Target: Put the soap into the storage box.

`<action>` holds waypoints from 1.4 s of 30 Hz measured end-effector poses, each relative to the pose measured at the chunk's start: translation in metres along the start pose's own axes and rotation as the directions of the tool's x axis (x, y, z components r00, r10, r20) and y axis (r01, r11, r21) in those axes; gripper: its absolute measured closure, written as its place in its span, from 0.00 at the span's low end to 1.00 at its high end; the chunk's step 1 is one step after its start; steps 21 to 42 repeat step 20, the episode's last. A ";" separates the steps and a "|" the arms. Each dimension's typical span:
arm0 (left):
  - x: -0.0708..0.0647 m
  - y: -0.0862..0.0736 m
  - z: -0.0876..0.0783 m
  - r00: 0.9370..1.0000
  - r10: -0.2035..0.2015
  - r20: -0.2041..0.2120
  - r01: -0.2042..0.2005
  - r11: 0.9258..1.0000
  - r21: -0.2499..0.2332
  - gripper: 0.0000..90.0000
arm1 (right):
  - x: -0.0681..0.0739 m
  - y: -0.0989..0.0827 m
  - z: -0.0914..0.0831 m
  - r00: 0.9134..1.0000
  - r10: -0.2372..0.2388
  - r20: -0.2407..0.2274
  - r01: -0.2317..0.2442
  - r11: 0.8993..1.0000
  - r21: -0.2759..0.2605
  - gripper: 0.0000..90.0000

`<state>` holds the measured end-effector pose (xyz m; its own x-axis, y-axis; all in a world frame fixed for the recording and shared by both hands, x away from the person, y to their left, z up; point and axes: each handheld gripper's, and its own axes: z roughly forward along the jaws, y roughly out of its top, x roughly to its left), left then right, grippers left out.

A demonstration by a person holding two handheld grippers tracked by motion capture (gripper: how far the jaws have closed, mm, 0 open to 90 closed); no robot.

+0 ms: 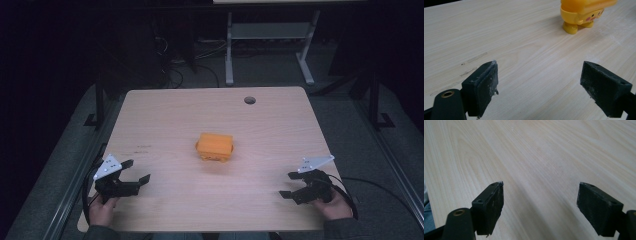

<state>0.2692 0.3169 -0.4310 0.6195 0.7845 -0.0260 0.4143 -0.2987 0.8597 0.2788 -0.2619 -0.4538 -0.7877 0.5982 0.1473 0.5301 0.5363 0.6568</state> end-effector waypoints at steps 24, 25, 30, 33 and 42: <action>0.002 0.001 0.002 1.000 0.003 0.005 -0.003 1.000 0.002 0.16 | 0.031 -0.017 -0.006 0.996 0.011 0.093 -0.001 0.994 -0.111 0.16; 0.002 0.001 0.002 1.000 0.003 0.005 -0.003 1.000 0.002 0.16 | 0.031 -0.017 -0.006 0.996 0.011 0.093 -0.001 0.994 -0.111 0.16; 0.002 0.001 0.002 1.000 0.003 0.005 -0.003 1.000 0.002 0.16 | 0.031 -0.017 -0.006 0.996 0.011 0.093 -0.001 0.994 -0.111 0.16; 0.002 0.001 0.002 1.000 0.003 0.005 -0.003 1.000 0.002 0.16 | 0.031 -0.017 -0.006 0.996 0.011 0.093 -0.001 0.994 -0.111 0.16; 0.002 0.001 0.002 1.000 0.003 0.005 -0.003 1.000 0.002 0.16 | 0.031 -0.017 -0.006 0.996 0.011 0.093 -0.001 0.994 -0.111 0.16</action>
